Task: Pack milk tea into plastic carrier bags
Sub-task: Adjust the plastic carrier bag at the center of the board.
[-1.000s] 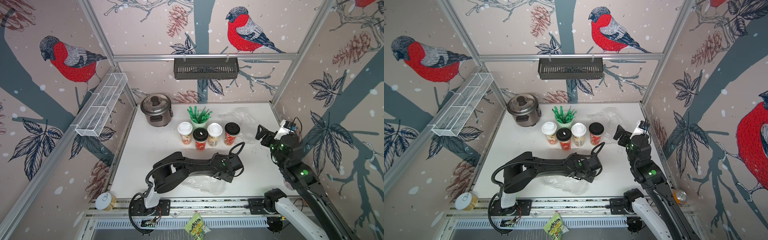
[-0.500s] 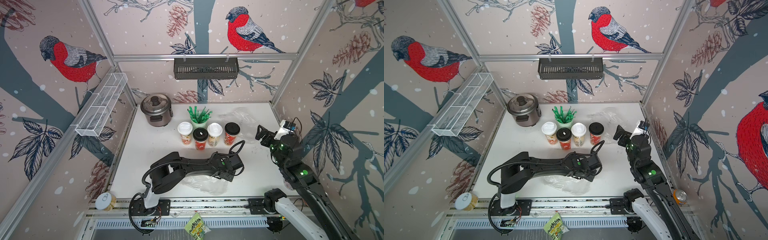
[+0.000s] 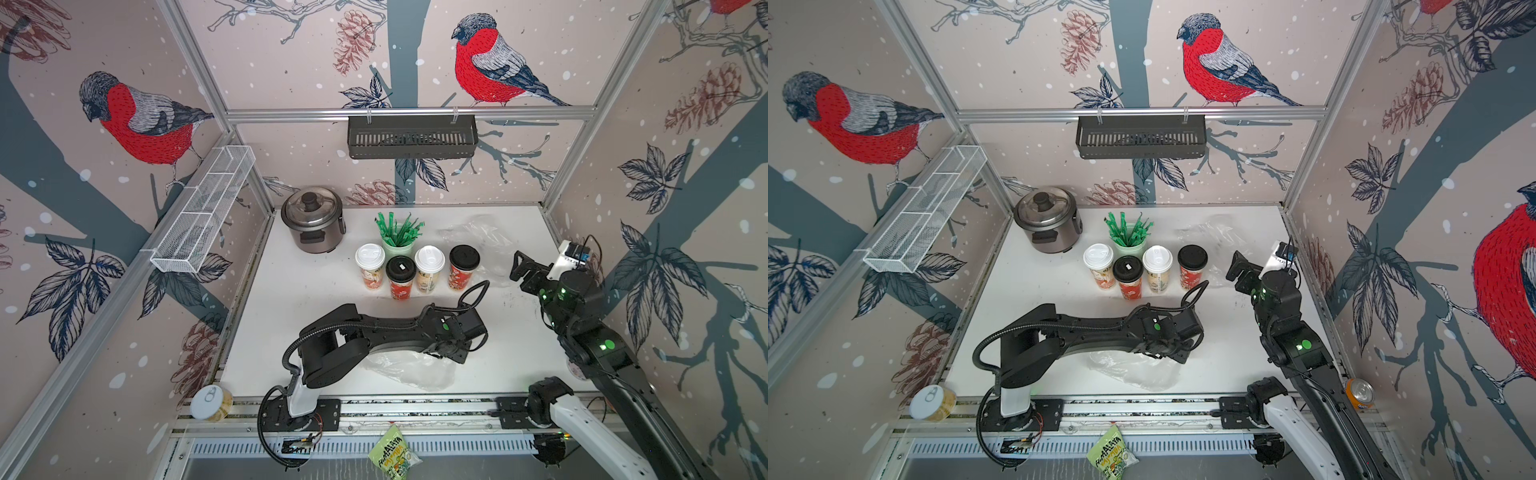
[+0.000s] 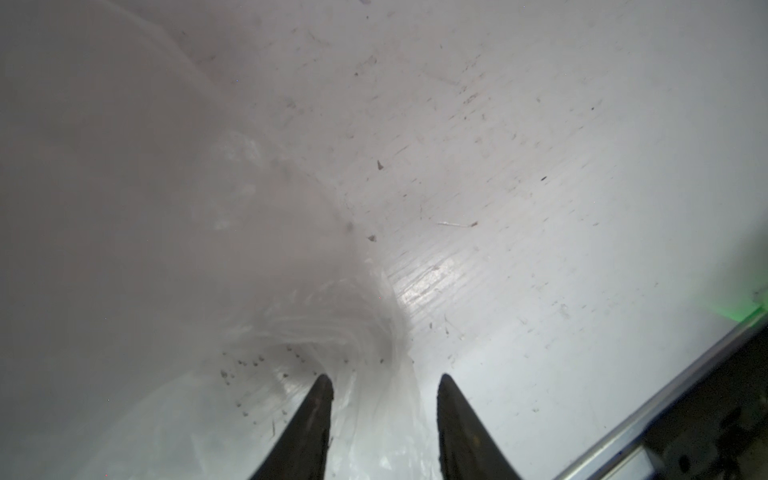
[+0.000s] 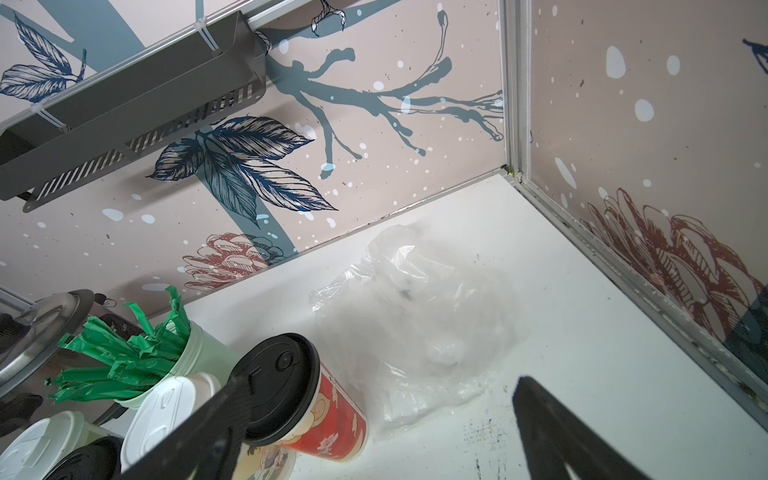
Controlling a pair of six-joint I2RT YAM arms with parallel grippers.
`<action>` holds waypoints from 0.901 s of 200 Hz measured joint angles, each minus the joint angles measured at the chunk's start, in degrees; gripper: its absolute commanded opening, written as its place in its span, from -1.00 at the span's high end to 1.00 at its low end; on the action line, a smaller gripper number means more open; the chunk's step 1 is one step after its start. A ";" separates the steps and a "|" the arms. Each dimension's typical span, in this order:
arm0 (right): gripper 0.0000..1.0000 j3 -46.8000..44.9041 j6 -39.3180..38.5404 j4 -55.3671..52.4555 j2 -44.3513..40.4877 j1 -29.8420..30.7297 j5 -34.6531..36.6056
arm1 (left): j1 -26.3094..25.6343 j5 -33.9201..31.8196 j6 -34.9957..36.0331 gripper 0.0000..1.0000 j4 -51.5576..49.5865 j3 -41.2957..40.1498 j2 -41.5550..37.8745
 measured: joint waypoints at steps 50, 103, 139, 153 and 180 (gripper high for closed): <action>-0.99 -0.09 -0.02 0.00 -0.31 0.00 -0.22 | 0.00 1.22 0.00 0.44 -0.09 1.14 2.40; -0.99 -0.09 -0.02 0.00 -0.68 0.00 -0.22 | 0.00 1.18 -0.07 0.62 -0.87 1.18 0.98; -0.99 -0.09 -0.02 0.00 -0.63 0.00 -0.35 | 0.00 0.83 -0.17 0.96 -0.92 1.18 0.22; -0.99 -0.09 -0.02 0.00 -0.55 0.00 -0.61 | 0.00 0.83 -0.15 1.00 -0.92 1.18 0.17; -0.98 -0.09 -0.02 0.00 -0.55 0.00 -0.72 | 0.00 0.83 -0.13 1.00 -1.46 1.18 -0.59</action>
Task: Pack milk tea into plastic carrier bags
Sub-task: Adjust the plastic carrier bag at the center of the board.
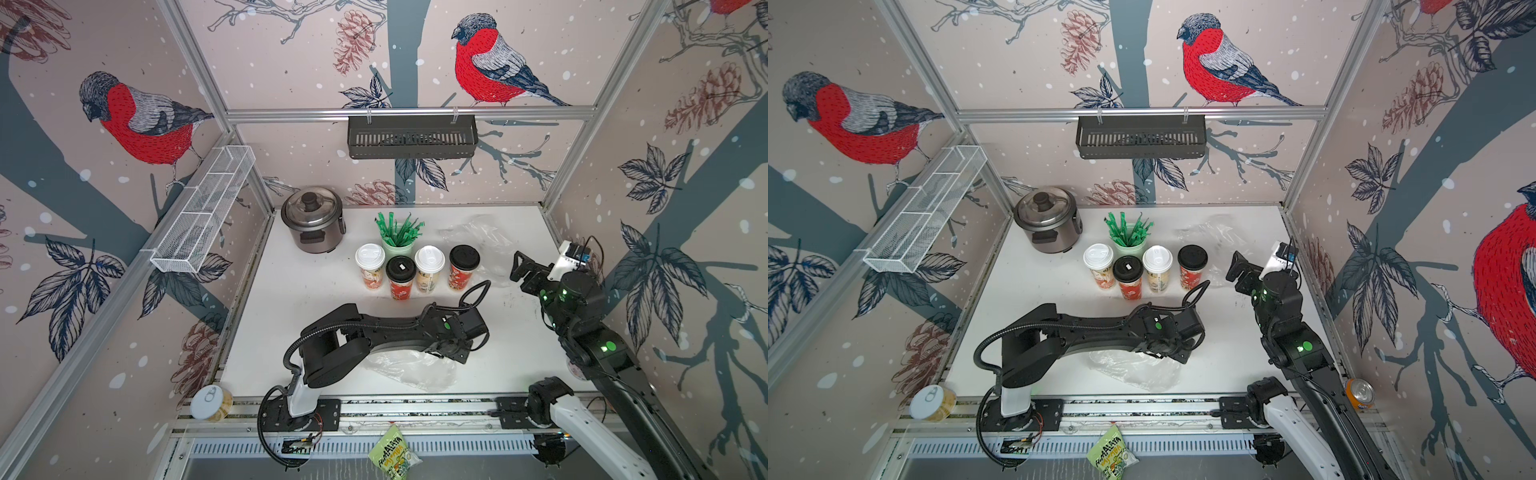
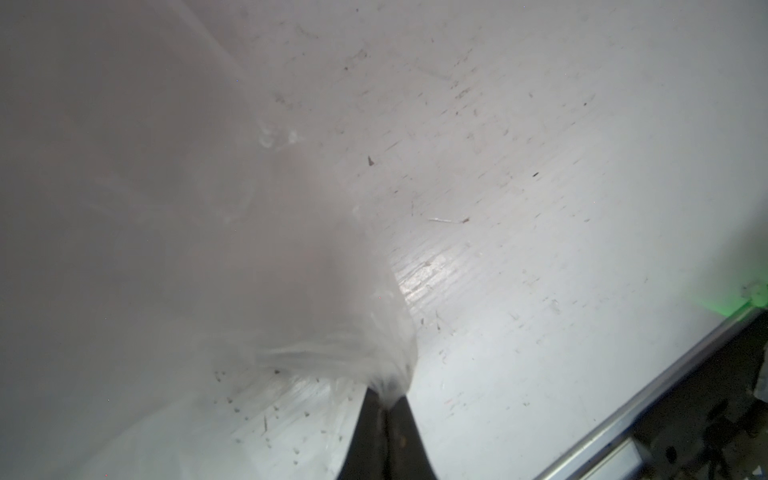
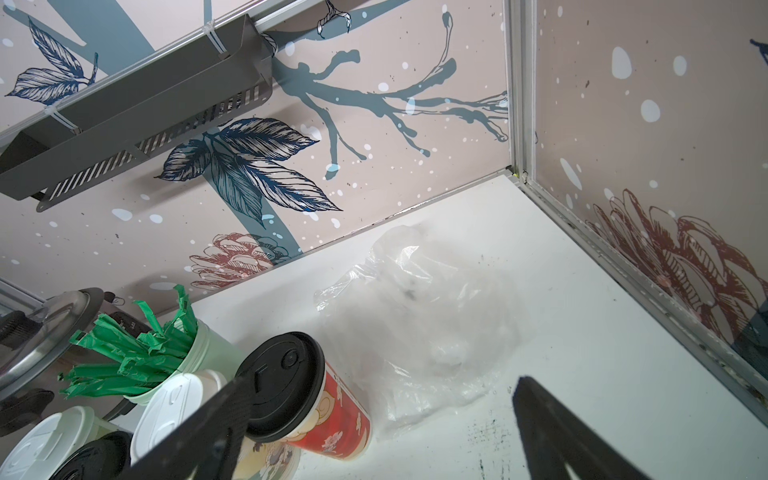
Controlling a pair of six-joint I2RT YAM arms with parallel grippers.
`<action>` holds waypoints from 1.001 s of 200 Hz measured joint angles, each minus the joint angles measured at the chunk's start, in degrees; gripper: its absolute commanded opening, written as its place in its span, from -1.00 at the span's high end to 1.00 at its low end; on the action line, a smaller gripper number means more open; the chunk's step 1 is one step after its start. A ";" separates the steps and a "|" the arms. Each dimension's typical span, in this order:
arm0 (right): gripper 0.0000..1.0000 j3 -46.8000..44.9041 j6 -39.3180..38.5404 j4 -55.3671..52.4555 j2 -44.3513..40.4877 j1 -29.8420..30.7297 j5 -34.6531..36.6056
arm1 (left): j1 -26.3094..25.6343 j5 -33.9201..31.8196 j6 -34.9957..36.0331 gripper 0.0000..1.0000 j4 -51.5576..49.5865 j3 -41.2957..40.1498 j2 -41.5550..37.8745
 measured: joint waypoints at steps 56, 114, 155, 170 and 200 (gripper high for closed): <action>-0.95 0.20 -0.04 -0.11 0.74 0.09 -2.25 | 0.00 0.07 0.57 1.00 0.00 -1.40 -8.55; -0.91 3.41 -1.84 -1.75 4.79 0.98 -5.55 | 0.68 1.70 2.03 1.00 0.57 -6.36 -19.30; -0.94 8.13 -4.61 -4.72 11.39 3.56 -6.75 | 4.24 5.33 3.06 1.00 3.72 -12.96 -28.63; -0.96 10.73 -6.05 -5.79 14.95 4.81 -6.93 | 5.57 6.27 3.37 1.00 4.68 -15.08 -31.82; -1.00 16.15 -8.92 -8.15 22.53 6.40 -6.93 | 7.37 7.30 3.76 1.00 5.84 -17.44 -37.77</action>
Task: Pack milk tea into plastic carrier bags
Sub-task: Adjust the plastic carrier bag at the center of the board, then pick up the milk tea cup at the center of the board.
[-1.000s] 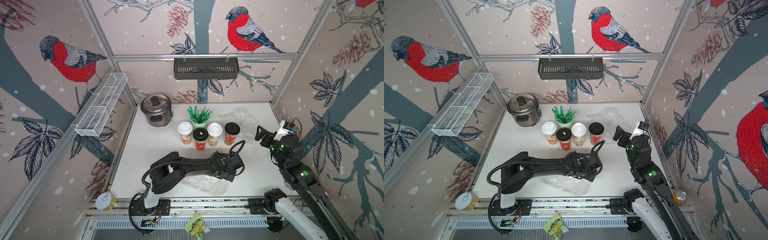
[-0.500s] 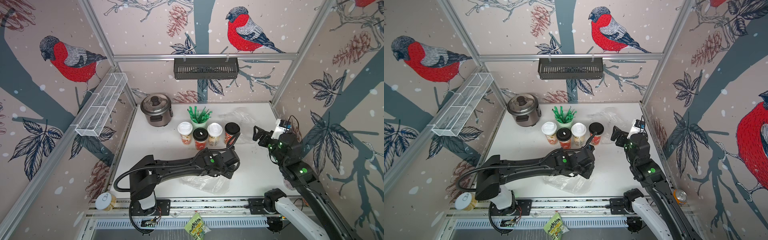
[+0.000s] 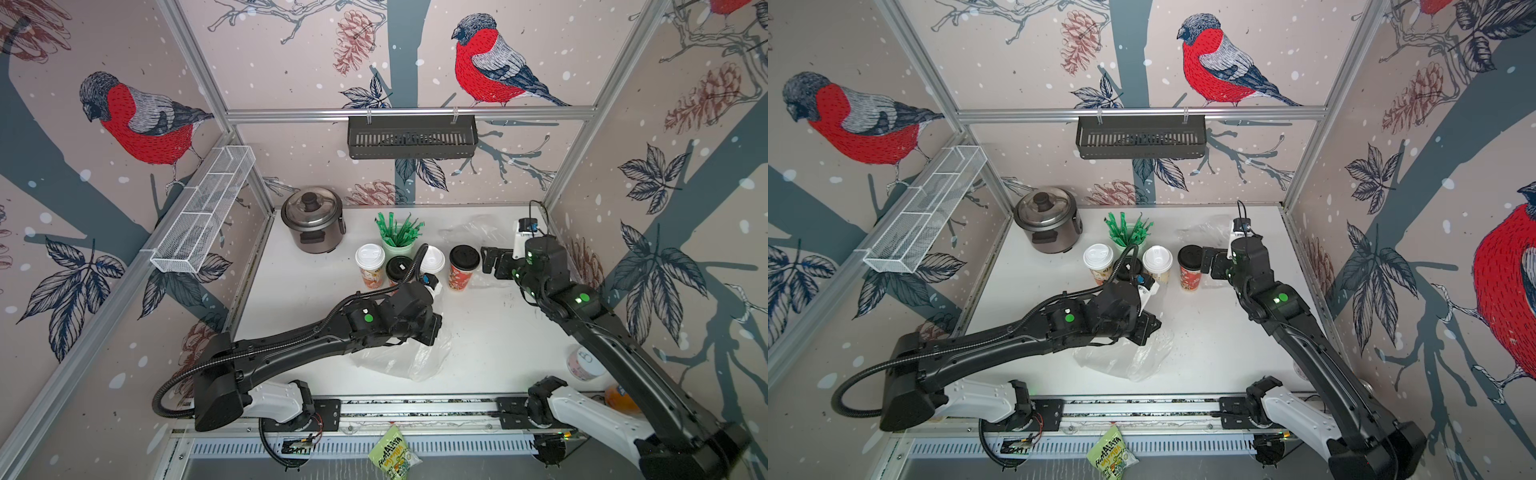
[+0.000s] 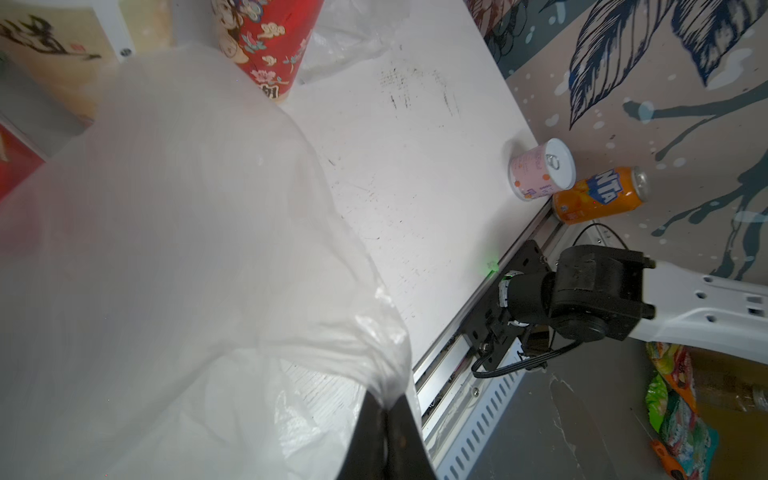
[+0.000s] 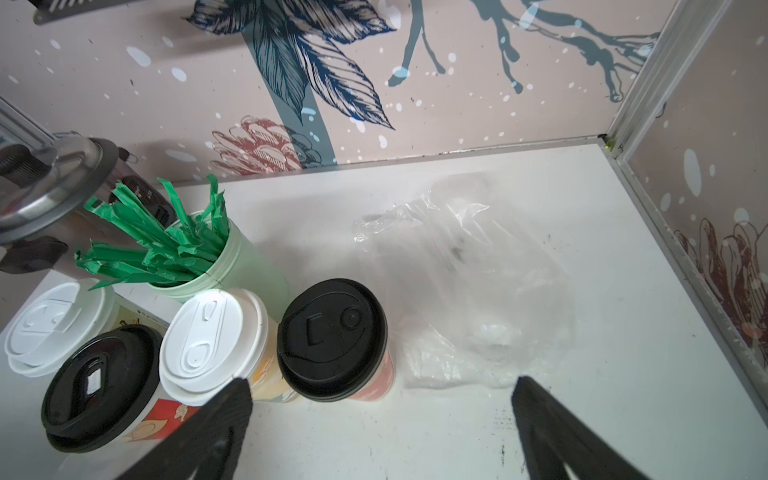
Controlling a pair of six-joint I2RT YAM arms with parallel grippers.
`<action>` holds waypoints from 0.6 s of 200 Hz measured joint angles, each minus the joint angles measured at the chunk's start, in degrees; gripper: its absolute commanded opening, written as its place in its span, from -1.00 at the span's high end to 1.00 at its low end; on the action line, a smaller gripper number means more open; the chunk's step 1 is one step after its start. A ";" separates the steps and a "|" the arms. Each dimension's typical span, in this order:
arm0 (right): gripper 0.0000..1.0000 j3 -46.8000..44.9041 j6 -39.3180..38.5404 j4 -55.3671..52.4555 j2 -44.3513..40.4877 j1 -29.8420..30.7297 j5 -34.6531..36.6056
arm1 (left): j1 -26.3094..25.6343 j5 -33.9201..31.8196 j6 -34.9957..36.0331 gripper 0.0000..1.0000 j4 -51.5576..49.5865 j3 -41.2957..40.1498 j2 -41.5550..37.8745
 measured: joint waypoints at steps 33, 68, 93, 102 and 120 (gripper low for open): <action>-1.00 5.70 -2.78 -2.54 8.28 0.37 -0.42 | 0.28 -0.59 1.01 1.00 2.86 -3.72 -6.32; -1.00 10.21 -4.66 -4.96 15.15 0.76 -1.33 | 1.33 -2.34 1.64 1.00 3.52 -5.95 -10.75; -0.99 12.37 -6.08 -6.99 19.52 1.14 -2.71 | 1.95 -2.97 2.10 1.00 3.69 -6.56 -11.74; -1.00 13.11 -6.25 -7.58 20.70 1.31 -2.99 | 2.19 -2.99 2.43 1.00 3.69 -6.69 -11.80; -1.00 14.19 -7.13 -8.74 22.34 1.49 -3.19 | 2.47 -2.97 2.36 1.00 3.72 -6.95 -12.04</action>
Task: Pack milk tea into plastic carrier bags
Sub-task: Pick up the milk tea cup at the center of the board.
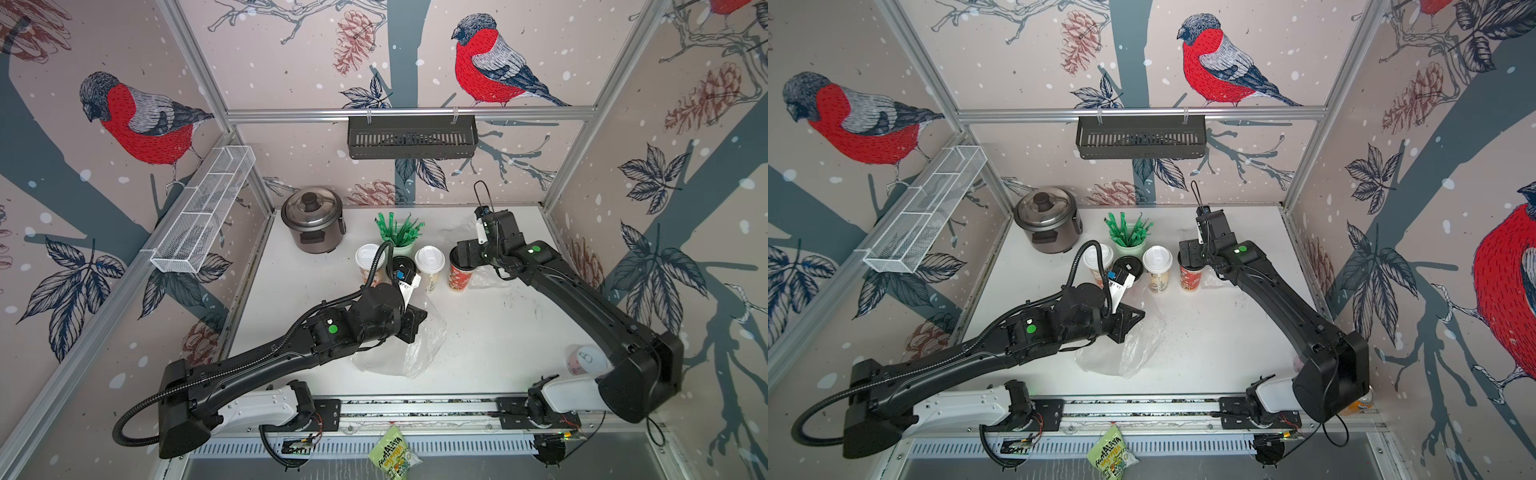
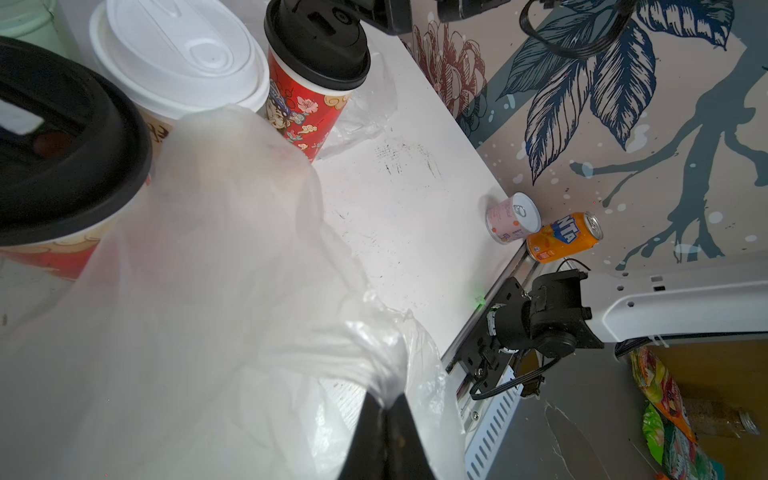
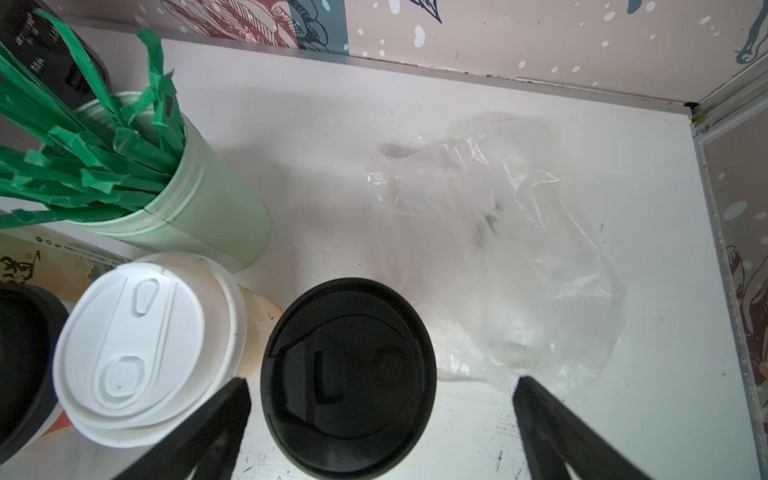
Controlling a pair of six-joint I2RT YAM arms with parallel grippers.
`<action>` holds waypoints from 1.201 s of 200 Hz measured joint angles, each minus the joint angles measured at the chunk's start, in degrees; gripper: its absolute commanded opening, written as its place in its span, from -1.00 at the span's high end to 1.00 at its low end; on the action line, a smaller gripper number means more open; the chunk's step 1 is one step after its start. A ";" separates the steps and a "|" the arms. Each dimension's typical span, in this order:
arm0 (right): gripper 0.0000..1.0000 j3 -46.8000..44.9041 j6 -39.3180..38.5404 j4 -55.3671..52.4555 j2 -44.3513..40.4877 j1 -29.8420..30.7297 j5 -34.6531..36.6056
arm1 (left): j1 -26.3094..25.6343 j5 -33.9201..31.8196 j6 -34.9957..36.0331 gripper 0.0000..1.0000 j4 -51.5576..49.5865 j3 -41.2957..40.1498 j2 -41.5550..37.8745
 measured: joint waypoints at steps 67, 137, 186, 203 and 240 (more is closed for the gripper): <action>-1.00 2.58 -0.66 -1.86 4.28 0.50 -2.38 | 1.49 0.07 -0.02 1.00 0.37 -1.22 -0.79; -0.89 5.97 -0.68 -4.50 7.89 1.64 -2.40 | 1.97 0.02 -0.20 1.00 1.20 -1.73 -1.73; -0.82 6.43 -0.66 -5.64 8.66 1.86 -2.45 | 2.08 -0.09 -0.63 1.00 1.22 -2.62 -2.67; -0.79 6.45 -0.66 -5.66 8.70 1.90 -2.49 | 2.14 -0.24 -0.66 1.00 1.25 -2.71 -2.82; -0.72 6.82 -0.66 -6.56 9.35 2.29 -2.56 | 2.34 -0.39 -0.68 1.00 1.25 -2.95 -2.93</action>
